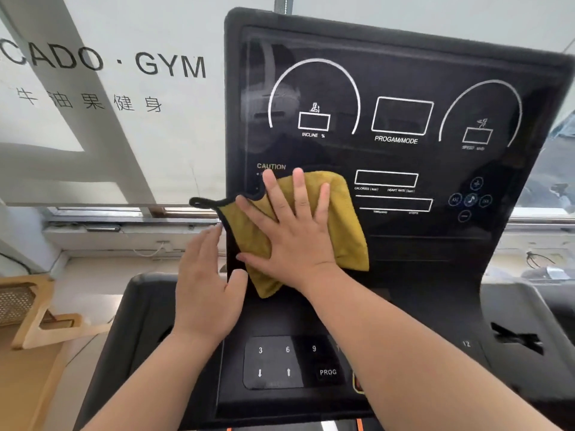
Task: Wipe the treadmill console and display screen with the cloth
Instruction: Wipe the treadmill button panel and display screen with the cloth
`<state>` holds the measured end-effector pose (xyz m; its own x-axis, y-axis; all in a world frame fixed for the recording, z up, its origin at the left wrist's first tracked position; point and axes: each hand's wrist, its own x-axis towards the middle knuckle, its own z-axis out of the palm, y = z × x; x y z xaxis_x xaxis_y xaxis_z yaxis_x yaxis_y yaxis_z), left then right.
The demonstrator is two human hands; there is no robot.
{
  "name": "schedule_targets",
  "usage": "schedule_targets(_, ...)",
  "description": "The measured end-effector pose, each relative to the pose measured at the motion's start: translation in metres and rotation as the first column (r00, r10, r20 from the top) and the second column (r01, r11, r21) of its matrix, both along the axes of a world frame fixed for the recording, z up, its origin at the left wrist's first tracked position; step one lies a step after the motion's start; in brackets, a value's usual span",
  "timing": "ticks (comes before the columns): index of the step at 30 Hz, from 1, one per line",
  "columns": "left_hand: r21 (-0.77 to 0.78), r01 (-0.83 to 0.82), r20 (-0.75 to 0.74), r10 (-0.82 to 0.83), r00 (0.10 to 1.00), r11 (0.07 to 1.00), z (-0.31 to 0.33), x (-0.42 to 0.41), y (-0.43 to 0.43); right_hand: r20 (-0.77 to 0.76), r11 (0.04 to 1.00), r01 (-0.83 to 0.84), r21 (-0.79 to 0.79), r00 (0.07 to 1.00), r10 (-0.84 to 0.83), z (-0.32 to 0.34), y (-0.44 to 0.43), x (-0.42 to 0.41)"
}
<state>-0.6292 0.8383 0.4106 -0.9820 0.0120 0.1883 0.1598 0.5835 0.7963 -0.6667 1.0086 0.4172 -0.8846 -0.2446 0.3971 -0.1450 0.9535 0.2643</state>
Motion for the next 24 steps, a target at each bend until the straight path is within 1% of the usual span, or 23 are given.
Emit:
schedule_targets(1,-0.046,0.010,-0.017,-0.011,1.000,0.999,0.001,0.000,0.009,-0.017,1.000,-0.013,-0.005,1.000,0.013,-0.001,0.011,0.003)
schedule_targets(2,-0.070,0.009,-0.003,-0.010,1.000,0.997,0.002,0.001,0.017,-0.035,1.000,-0.006,-0.019,0.999,0.006,0.000,0.024,0.006)
schedule_targets(4,-0.069,-0.020,0.044,0.023,0.999,0.997,0.004,0.003,0.033,-0.064,0.997,0.061,-0.050,0.996,-0.064,0.000,0.055,0.013)
schedule_targets(7,-0.074,-0.056,0.076,0.061,0.995,0.996,0.007,0.007,0.046,-0.097,0.979,0.177,-0.100,0.978,-0.186,0.009,0.107,0.017)
schedule_targets(9,-0.084,-0.066,0.096,0.074,0.993,0.994,0.009,0.007,0.048,-0.113,0.951,0.253,-0.176,0.955,-0.275,0.033,0.132,0.006)
schedule_targets(11,-0.099,-0.066,0.113,0.077,0.991,0.993,0.011,0.008,0.049,-0.112,0.894,0.340,-0.292,0.916,-0.385,0.068,0.139,-0.013)
schedule_targets(13,-0.118,-0.066,0.126,0.081,0.989,0.991,0.015,0.009,0.050,-0.121,0.846,0.370,-0.383,0.888,-0.443,0.102,0.132,-0.033)
schedule_targets(14,-0.128,-0.068,0.131,0.085,0.988,0.989,0.017,0.010,0.051,-0.134,0.840,0.366,-0.401,0.883,-0.450,0.116,0.125,-0.042)
schedule_targets(15,-0.134,-0.074,0.139,0.092,0.986,0.988,0.018,0.009,0.053,-0.150,0.845,0.353,-0.401,0.885,-0.441,0.126,0.116,-0.050)
schedule_targets(17,-0.128,-0.093,0.156,0.113,0.981,0.987,0.021,0.008,0.054,-0.187,0.890,0.293,-0.350,0.909,-0.373,0.136,0.093,-0.064)
schedule_targets(19,-0.115,-0.115,0.167,0.133,0.977,0.987,0.023,0.008,0.056,-0.217,0.957,0.187,-0.220,0.948,-0.235,0.135,0.069,-0.071)
schedule_targets(21,-0.112,-0.125,0.163,0.143,0.976,0.986,0.025,0.009,0.056,-0.203,0.998,0.047,-0.050,0.978,-0.057,0.120,0.055,-0.066)
schedule_targets(23,-0.117,-0.125,0.138,0.141,0.980,0.985,0.026,0.010,0.054,-0.171,0.993,-0.093,0.073,0.980,0.104,0.096,0.062,-0.053)
schedule_targets(24,-0.118,-0.124,0.131,0.139,0.982,0.985,0.026,0.010,0.053,-0.169,0.984,-0.140,0.112,0.973,0.158,0.086,0.074,-0.047)
